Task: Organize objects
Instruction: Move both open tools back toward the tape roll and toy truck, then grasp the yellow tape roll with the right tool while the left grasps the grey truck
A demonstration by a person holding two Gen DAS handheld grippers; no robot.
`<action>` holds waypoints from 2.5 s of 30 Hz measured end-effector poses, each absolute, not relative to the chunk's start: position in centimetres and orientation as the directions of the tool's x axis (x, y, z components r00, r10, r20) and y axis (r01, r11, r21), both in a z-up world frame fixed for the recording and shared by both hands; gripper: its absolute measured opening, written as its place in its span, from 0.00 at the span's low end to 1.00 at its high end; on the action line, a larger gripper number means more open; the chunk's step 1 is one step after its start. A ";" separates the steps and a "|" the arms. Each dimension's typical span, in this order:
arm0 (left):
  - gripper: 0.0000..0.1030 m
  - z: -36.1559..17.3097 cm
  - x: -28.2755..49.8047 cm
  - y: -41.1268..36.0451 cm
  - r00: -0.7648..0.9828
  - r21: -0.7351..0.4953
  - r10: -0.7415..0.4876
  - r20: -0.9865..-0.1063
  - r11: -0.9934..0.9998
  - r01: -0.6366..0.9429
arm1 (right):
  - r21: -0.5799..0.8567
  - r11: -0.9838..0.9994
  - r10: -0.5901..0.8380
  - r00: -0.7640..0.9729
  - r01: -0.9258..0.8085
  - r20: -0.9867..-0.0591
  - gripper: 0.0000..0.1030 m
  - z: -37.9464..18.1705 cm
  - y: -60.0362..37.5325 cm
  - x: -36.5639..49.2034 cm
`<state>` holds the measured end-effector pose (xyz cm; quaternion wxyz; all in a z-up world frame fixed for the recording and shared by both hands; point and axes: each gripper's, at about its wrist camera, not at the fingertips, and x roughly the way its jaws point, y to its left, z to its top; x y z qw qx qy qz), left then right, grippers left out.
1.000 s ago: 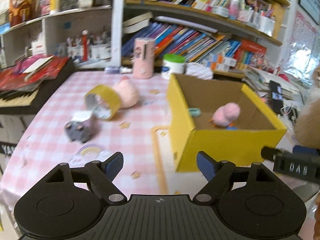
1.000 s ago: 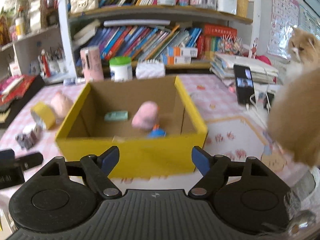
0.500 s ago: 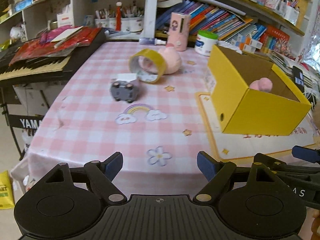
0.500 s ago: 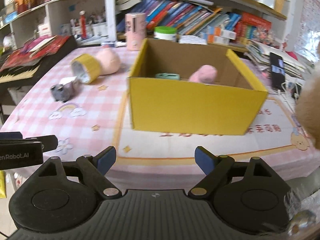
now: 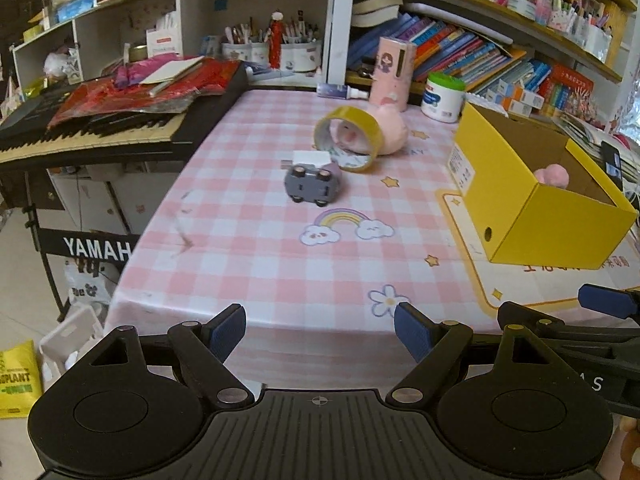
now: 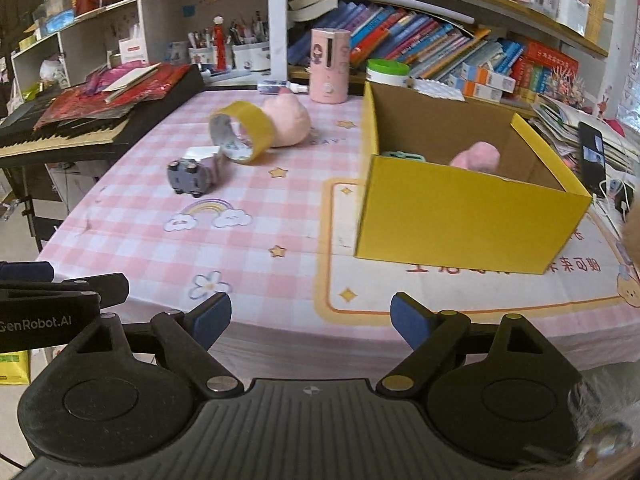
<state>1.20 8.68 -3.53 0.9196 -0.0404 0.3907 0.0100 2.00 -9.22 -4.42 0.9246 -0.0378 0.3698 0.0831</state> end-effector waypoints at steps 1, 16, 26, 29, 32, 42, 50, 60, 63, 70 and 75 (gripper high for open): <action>0.81 -3.5 1.2 9.0 0.697 -0.067 -0.013 -0.717 0.997 -0.049 | -0.009 0.983 0.127 0.715 -0.183 -0.687 0.84 -4.3 -8.9 1.9; 0.81 -3.7 1.4 11.4 0.698 -0.087 0.003 -0.716 0.992 -0.094 | -0.022 0.974 0.150 0.718 -0.224 -0.680 0.85 -4.0 -5.9 2.5; 0.81 -4.4 4.8 12.1 0.699 -0.100 0.016 -0.714 0.987 -0.126 | 0.000 0.966 0.190 0.714 -0.257 -0.674 0.82 -4.5 -5.0 6.7; 0.81 -4.9 6.4 12.1 0.694 -0.113 0.011 -0.719 0.985 -0.132 | 0.045 0.966 0.223 0.728 -0.255 -0.648 0.81 -4.0 -5.3 8.6; 0.81 -5.3 8.3 11.9 0.687 -0.114 0.013 -0.726 0.984 -0.139 | 0.103 0.961 0.263 0.741 -0.256 -0.617 0.79 -3.2 -5.7 10.9; 0.81 -6.9 16.5 9.8 0.689 -0.053 0.034 -0.724 0.993 -0.104 | 0.150 0.944 0.320 0.715 -0.292 -0.622 0.79 -2.9 -6.0 19.0; 0.80 -9.6 21.8 7.8 0.674 0.017 0.066 -0.735 0.997 -0.079 | 0.144 0.936 0.337 0.697 -0.321 -0.633 0.79 -3.1 -5.4 23.3; 0.67 -10.9 23.2 7.9 0.651 0.036 0.071 -0.756 0.997 -0.067 | 0.139 0.919 0.362 0.652 -0.368 -0.666 0.80 -4.7 -4.2 26.4; 0.67 -10.1 22.4 8.7 0.656 0.007 0.062 -0.752 0.996 -0.086 | 0.106 0.916 0.353 0.650 -0.388 -0.673 0.80 -5.4 -3.0 27.5; 0.67 -8.0 20.1 11.1 0.660 -0.069 0.046 -0.750 0.987 -0.148 | 0.013 0.919 0.300 0.674 -0.395 -0.675 0.59 -7.4 0.2 30.2; 0.67 -7.0 18.6 12.0 0.669 -0.097 0.045 -0.742 0.980 -0.172 | -0.086 0.916 0.250 0.725 -0.392 -0.642 0.35 -8.4 1.6 31.0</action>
